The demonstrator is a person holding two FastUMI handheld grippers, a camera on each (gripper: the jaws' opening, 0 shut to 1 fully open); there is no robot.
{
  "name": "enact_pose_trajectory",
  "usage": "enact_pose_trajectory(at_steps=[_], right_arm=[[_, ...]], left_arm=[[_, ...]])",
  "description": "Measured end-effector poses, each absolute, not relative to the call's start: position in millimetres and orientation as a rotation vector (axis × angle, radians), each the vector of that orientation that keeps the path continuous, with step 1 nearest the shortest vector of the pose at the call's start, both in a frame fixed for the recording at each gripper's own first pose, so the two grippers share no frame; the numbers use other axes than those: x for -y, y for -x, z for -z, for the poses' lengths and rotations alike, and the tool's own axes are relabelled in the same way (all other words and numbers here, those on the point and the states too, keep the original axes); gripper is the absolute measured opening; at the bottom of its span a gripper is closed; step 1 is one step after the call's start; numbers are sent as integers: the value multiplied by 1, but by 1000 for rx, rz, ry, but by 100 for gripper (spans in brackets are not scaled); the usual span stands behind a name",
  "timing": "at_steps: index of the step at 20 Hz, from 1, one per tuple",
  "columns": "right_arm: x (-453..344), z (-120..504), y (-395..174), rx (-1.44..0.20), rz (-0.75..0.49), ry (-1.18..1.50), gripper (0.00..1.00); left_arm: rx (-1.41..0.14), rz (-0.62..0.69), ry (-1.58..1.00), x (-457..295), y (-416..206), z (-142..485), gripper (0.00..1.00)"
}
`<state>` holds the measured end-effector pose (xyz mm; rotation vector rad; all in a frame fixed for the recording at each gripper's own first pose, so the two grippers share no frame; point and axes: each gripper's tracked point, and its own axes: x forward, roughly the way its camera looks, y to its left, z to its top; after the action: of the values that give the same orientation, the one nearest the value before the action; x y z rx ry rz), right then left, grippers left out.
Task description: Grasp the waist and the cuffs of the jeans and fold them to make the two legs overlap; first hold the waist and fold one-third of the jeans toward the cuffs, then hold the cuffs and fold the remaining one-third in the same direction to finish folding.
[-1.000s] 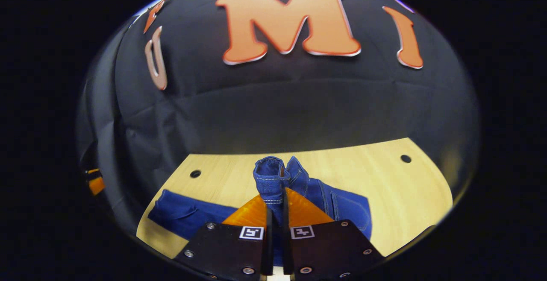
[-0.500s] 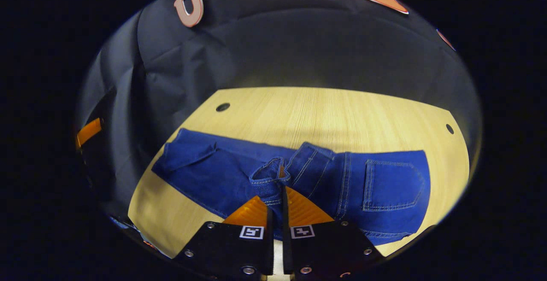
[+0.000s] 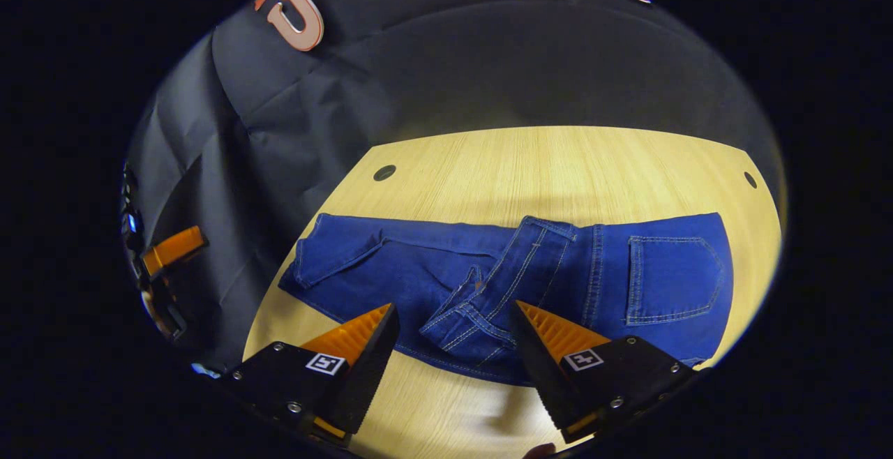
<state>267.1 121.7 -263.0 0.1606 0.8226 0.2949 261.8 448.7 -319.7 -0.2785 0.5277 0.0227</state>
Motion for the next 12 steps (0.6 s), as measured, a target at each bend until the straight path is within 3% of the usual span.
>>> enact_pose_trajectory(at_steps=[8,12], right_arm=[[-97,218,-256,-807,-260,-302,98],[-84,215,-251,-820,-216,-324,98]], left_arm=[[-656,-95,907,-486,-266,403,98],[-667,-132,989,-502,-270,433,98]])
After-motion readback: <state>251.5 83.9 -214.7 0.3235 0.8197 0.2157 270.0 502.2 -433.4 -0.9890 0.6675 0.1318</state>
